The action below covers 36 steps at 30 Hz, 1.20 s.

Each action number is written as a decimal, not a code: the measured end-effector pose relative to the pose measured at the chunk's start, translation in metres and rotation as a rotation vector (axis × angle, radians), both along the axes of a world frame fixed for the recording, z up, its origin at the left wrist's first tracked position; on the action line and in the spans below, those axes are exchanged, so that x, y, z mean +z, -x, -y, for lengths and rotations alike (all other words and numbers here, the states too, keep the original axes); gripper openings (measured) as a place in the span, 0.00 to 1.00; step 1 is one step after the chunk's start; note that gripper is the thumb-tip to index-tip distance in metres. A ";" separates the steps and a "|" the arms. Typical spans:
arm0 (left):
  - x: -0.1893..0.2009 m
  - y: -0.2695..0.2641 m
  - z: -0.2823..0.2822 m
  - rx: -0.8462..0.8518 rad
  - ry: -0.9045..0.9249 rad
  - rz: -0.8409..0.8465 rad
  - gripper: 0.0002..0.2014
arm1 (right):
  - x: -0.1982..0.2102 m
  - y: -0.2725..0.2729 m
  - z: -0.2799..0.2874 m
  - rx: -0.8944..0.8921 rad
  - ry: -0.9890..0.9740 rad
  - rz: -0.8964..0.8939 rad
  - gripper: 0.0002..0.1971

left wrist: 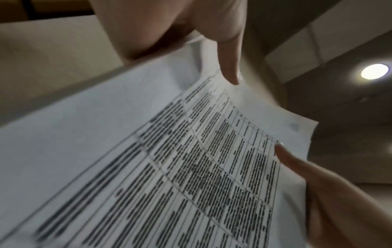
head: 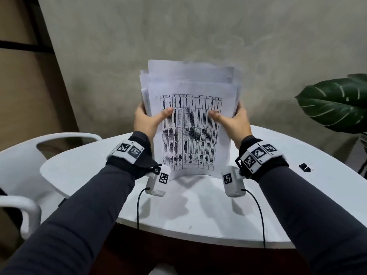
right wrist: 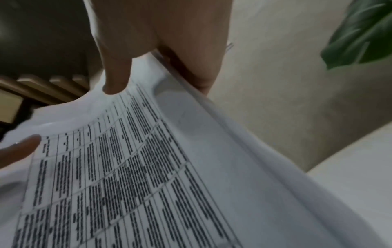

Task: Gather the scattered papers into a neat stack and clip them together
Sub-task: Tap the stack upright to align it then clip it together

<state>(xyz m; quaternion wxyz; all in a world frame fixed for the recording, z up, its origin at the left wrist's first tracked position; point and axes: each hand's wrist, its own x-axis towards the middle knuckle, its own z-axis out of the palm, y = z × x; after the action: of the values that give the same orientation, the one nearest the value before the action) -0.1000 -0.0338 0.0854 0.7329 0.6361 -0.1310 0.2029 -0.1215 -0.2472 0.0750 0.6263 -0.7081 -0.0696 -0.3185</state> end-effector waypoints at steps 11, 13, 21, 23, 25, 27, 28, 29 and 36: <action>0.033 -0.009 -0.004 0.184 -0.195 0.460 0.32 | 0.046 -0.007 0.002 -0.327 0.463 0.438 0.17; 0.036 -0.013 -0.005 0.224 -0.186 0.448 0.15 | 0.046 -0.007 0.002 -0.304 0.384 0.469 0.15; 0.027 -0.017 -0.002 0.225 -0.176 0.514 0.10 | 0.045 -0.005 0.001 -0.302 0.438 0.451 0.15; 0.027 -0.017 -0.004 0.244 -0.112 0.519 0.07 | 0.045 -0.006 0.001 -0.306 0.425 0.454 0.15; 0.030 -0.015 -0.004 0.236 -0.115 0.504 0.10 | 0.045 -0.007 0.002 -0.318 0.435 0.458 0.14; 0.029 -0.014 -0.004 0.195 -0.154 0.510 0.09 | 0.046 -0.008 0.002 -0.318 0.435 0.462 0.12; 0.029 -0.013 -0.003 0.191 -0.153 0.507 0.07 | 0.048 -0.008 0.002 -0.317 0.433 0.462 0.12; 0.028 -0.014 -0.004 0.194 -0.140 0.501 0.04 | 0.048 -0.008 0.002 -0.312 0.431 0.464 0.12; 0.026 -0.007 -0.008 0.183 -0.158 0.493 0.08 | 0.049 -0.005 0.002 -0.277 0.407 0.435 0.07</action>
<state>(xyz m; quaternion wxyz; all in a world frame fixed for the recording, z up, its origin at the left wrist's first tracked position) -0.0928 -0.0258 0.1114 0.6054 0.6319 -0.2629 0.4063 -0.1162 -0.2491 0.1237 0.3932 -0.7369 -0.1671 -0.5239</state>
